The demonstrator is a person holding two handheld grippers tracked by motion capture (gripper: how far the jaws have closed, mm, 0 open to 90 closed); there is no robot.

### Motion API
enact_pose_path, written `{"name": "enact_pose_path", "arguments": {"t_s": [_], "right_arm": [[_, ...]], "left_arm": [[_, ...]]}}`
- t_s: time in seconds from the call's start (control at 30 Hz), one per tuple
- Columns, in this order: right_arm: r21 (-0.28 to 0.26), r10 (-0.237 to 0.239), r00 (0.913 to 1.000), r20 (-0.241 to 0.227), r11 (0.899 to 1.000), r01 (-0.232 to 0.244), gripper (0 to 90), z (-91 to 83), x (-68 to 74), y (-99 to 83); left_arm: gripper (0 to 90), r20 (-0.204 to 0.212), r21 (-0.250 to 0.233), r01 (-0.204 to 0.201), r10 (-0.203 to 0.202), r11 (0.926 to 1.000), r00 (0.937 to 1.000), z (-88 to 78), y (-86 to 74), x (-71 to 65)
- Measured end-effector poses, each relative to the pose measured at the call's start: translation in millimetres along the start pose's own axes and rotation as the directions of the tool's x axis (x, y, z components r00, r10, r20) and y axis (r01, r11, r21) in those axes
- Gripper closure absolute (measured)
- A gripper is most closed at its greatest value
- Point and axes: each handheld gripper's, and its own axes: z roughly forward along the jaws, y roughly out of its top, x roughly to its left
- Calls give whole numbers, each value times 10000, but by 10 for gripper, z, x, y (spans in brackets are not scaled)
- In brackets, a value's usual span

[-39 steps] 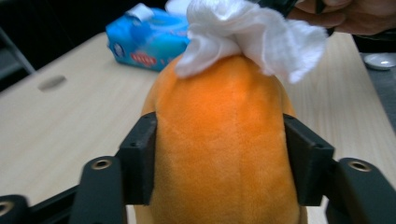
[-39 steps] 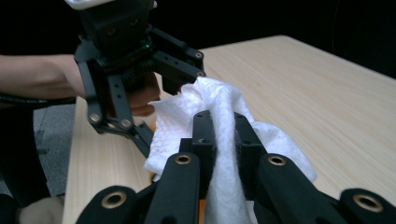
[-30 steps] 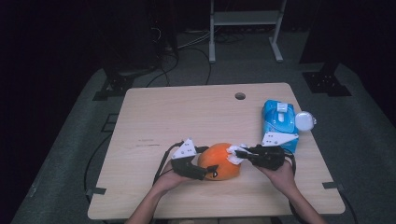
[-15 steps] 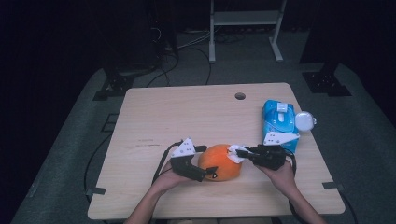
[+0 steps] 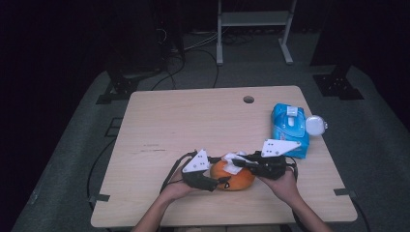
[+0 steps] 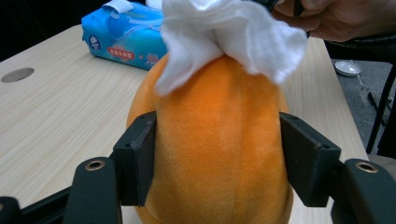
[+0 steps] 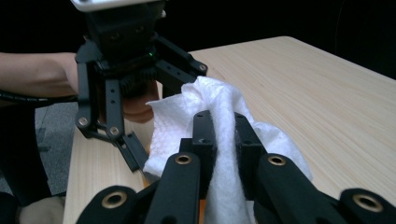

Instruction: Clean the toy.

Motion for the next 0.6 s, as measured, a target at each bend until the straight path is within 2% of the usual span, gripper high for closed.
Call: {"name": "enact_pose_path", "arguments": {"t_s": [0.07, 0.13, 0.2, 0.27, 0.33, 0.4, 0.5, 0.6], "right_arm": [[58, 238, 9996, 157, 9997, -239, 820, -36, -80, -67], [41, 529, 9980, 334, 9986, -530, 820, -84, -143, -118], [59, 611, 9967, 532, 9981, -615, 820, -119, -176, -135], [60, 603, 9966, 553, 9981, -607, 821, -126, -185, -132], [54, 499, 9969, 611, 9987, -503, 820, -111, -149, -112], [3, 324, 9982, 509, 9995, -325, 820, -83, -86, -72], [-44, 16, 9999, 157, 10000, -15, 820, 1, 38, -10], [217, -494, 9988, -39, 9985, 495, 820, 108, 163, 34]], "left_arm": [[295, -78, -21, 310, -310, 9995, 9995, 2, -18, 33], [197, -249, -127, 795, -798, 9968, 9965, 16, -20, 65], [126, -336, -144, 1111, -1115, 9937, 9932, 37, -28, 84], [161, -187, -151, 1283, -1286, 9916, 9915, 34, -41, 98], [254, -218, -98, 998, -1000, 9950, 9947, 22, -33, 77], [318, -495, -139, 736, -742, 9972, 9960, 24, -16, 47], [343, -611, -239, 589, -602, 9980, 9963, 51, 14, 6], [347, -665, -56, 105, -109, 9999, 9977, 73, 63, -77]]}}
